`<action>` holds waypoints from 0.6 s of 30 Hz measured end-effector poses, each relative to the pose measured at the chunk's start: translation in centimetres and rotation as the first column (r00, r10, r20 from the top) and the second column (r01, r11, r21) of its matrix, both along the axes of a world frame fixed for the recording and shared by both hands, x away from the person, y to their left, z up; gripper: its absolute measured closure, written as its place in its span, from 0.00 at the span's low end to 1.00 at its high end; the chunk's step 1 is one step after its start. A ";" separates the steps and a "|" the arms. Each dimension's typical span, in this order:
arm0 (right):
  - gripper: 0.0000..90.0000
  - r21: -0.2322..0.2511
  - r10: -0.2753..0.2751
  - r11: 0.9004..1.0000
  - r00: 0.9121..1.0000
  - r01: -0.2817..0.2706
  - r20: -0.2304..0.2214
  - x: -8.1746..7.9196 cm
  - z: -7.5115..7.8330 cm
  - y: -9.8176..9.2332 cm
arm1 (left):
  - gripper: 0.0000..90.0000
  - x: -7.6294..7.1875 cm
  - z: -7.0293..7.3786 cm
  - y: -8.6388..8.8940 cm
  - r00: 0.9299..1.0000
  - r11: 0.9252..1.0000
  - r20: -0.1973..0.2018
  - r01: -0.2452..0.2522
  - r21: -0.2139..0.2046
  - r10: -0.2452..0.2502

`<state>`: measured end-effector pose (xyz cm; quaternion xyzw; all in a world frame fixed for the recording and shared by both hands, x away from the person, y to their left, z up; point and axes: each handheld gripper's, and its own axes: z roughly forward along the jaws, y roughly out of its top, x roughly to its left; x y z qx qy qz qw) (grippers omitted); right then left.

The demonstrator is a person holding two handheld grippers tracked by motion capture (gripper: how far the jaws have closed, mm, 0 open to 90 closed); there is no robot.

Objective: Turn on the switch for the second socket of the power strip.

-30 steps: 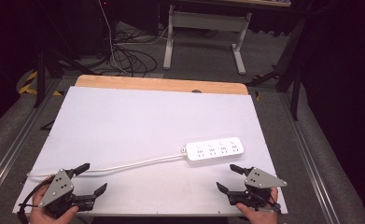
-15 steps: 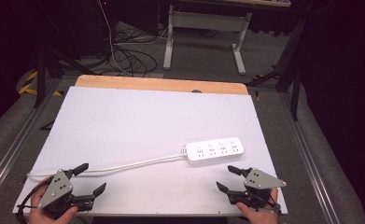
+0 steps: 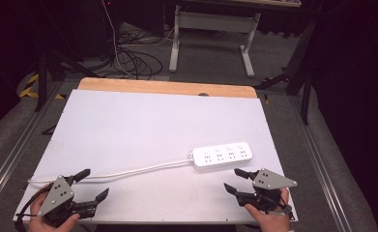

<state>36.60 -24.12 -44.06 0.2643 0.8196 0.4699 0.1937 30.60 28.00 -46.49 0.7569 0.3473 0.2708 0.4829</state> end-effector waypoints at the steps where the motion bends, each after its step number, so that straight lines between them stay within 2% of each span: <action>1: 0.43 0.001 -0.003 1.000 1.000 0.003 -0.006 0.1 0.1 0.1 | 0.19 0.0 0.0 0.0 1.000 1.000 0.001 0.000 0.000 0.000; 12: 0.45 -0.007 0.004 1.000 1.000 -0.004 -0.014 1.6 1.7 0.8 | 0.19 0.0 0.0 0.0 1.000 1.000 -0.006 0.005 -0.002 -0.005; 18: 0.45 0.006 0.005 1.000 1.000 -0.005 -0.022 2.3 2.1 1.0 | 0.19 0.0 -0.1 -0.1 1.000 1.000 -0.010 0.011 0.002 -0.011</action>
